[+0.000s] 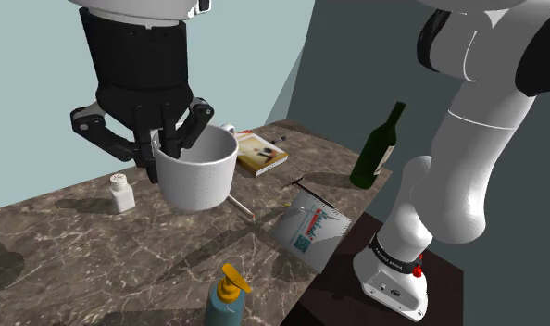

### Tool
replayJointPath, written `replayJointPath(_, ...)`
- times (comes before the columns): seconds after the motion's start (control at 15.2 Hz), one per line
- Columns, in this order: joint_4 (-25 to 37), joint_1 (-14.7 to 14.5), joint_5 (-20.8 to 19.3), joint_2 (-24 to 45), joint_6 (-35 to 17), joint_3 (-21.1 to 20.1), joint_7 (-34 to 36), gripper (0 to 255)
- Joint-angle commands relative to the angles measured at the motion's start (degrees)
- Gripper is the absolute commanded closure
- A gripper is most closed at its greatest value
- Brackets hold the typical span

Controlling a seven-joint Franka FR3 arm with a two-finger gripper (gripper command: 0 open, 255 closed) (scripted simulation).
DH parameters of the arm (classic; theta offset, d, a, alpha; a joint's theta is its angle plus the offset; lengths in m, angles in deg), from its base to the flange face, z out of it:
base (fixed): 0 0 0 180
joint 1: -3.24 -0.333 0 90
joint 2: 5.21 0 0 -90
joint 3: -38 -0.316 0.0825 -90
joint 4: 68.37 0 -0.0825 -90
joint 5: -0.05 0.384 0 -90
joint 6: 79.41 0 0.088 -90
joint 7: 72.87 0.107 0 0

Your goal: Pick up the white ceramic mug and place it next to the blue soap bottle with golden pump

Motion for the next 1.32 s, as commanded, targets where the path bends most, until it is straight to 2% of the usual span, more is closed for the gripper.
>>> replayJointPath(0.0, 5.6, -2.5, -2.8, 4.9, 1.8, -1.0, 3.0, 255)
replayJointPath(0.13, 12.5, -5.8, -6.0, 10.5, 4.3, -1.5, 5.8, 255)
replayJointPath(0.33, 25.4, -12.5, -11.0, 19.7, 9.2, -1.2, 8.8, 255)
replayJointPath(0.46, 37.9, -18.8, -14.6, 27.4, 14.2, 0.0, 9.7, 255)
replayJointPath(0.53, 47.5, -23.2, -16.9, 32.7, 18.0, 1.1, 9.3, 255)
replayJointPath(0.79, 37.3, -19.7, -14.9, 29.0, 12.0, 0.6, 10.4, 255)
replayJointPath(1.25, 26.5, -16.3, -13.6, 26.1, 4.5, -0.1, 11.4, 255)
